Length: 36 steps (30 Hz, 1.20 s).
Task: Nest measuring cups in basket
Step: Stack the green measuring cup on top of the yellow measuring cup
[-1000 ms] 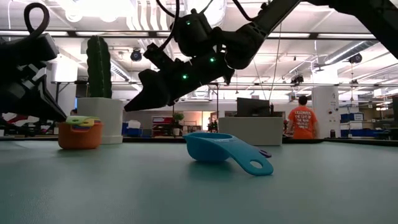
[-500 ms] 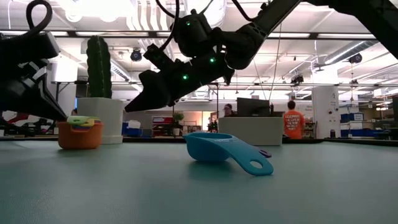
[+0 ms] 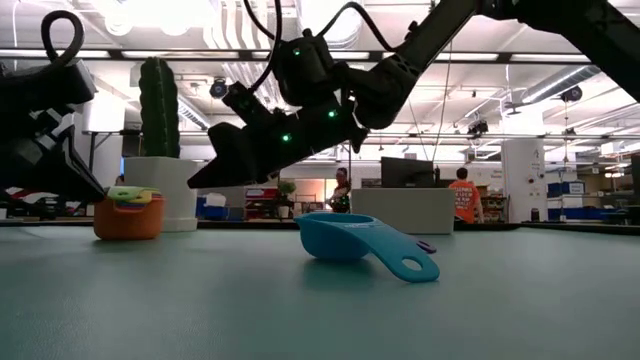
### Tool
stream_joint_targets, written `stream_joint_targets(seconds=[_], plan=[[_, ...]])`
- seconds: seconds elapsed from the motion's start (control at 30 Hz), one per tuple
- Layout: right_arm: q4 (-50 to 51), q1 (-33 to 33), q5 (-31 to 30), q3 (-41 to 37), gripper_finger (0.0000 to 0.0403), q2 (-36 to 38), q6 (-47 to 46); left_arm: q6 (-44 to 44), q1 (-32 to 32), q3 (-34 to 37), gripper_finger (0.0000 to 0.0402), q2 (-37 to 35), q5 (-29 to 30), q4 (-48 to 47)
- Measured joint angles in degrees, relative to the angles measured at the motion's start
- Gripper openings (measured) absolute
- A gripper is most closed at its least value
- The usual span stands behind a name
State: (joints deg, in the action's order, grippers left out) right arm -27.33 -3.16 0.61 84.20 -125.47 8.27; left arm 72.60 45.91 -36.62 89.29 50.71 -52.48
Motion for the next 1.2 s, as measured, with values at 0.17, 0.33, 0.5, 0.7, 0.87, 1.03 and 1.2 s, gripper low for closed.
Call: stream_joint_targets(seconds=[0.17, 0.33, 0.5, 0.7, 0.87, 1.03, 1.2], plan=[[-1.45, 0.28, -0.10, 1.78, 0.0008, -2.02, -0.17, 0.67, -0.17, 0.00, 0.0000, 1.31, 0.80, 0.34], [-2.06, 0.45, -0.10, 3.96, 0.0008, -4.26, -0.39, 2.09, -0.22, 0.00, 0.0000, 2.62, 0.80, 0.55], [-2.08, 0.66, -0.14, 6.19, 0.0008, -6.32, -0.96, 2.12, -0.33, 0.00, 0.0000, 3.37, 0.82, 0.93], [-2.06, 0.92, -0.16, 7.78, 0.0008, -7.54, -0.76, 2.12, -0.34, 0.02, 0.0000, 3.29, 0.84, 1.50], [-2.15, 0.98, -0.14, 8.00, 0.0008, -7.55, -0.72, 2.12, -0.37, 0.00, 0.0000, 3.16, 1.50, 1.80], [-2.44, 1.18, 0.23, 8.00, 0.0008, -7.54, -0.10, 2.12, -0.37, -0.02, 0.0000, 3.16, 2.58, 1.87], [-3.88, 1.25, 2.03, 8.00, 0.0008, -7.54, -0.72, 2.11, -0.37, -0.02, 0.0000, 3.16, 2.74, 1.93]])
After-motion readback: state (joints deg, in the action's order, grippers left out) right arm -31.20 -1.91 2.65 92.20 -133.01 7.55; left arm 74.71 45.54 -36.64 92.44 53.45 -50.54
